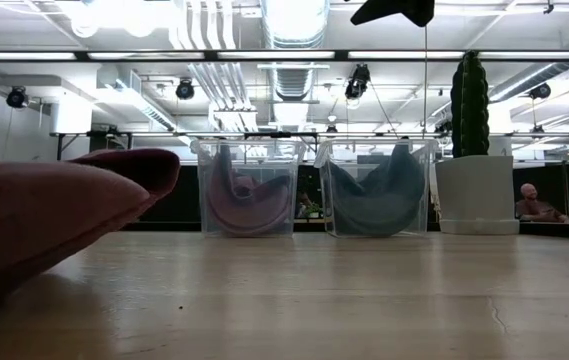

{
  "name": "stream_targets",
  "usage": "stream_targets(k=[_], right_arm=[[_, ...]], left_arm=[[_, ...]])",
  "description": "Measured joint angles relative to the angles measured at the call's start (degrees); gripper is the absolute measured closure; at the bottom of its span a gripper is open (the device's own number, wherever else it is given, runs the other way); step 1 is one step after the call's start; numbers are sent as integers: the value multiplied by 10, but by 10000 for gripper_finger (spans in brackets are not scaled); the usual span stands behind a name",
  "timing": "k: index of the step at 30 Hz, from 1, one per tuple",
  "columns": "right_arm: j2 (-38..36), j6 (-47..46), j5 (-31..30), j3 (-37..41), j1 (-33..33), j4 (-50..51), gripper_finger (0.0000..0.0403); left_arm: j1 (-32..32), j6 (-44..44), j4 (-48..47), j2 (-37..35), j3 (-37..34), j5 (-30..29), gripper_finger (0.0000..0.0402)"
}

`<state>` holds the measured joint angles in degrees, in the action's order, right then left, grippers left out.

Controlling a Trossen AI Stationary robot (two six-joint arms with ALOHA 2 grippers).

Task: Pick & Place hat
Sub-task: Put the red cap into the left transparent bin

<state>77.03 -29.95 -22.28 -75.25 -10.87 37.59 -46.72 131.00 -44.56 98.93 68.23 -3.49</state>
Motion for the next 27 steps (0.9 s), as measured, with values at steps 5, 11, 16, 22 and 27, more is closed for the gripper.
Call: stream_targets(k=[5,11,16,22,27], right_arm=[[0,0,0,0,0,0,211],[0,0,0,0,0,-1,211],[0,2,0,0,0,-1,211],[0,4,0,1,0,-1,211],[0,6,0,1,0,-1,211]], left_arm=[[2,-6,6,25,0,-15,195],[3,-7,18,52,0,-15,213],[6,-5,25,61,0,-19,301],[12,-11,23,53,0,-61,384],[22,-21,-16,23,-1,-106,385]])
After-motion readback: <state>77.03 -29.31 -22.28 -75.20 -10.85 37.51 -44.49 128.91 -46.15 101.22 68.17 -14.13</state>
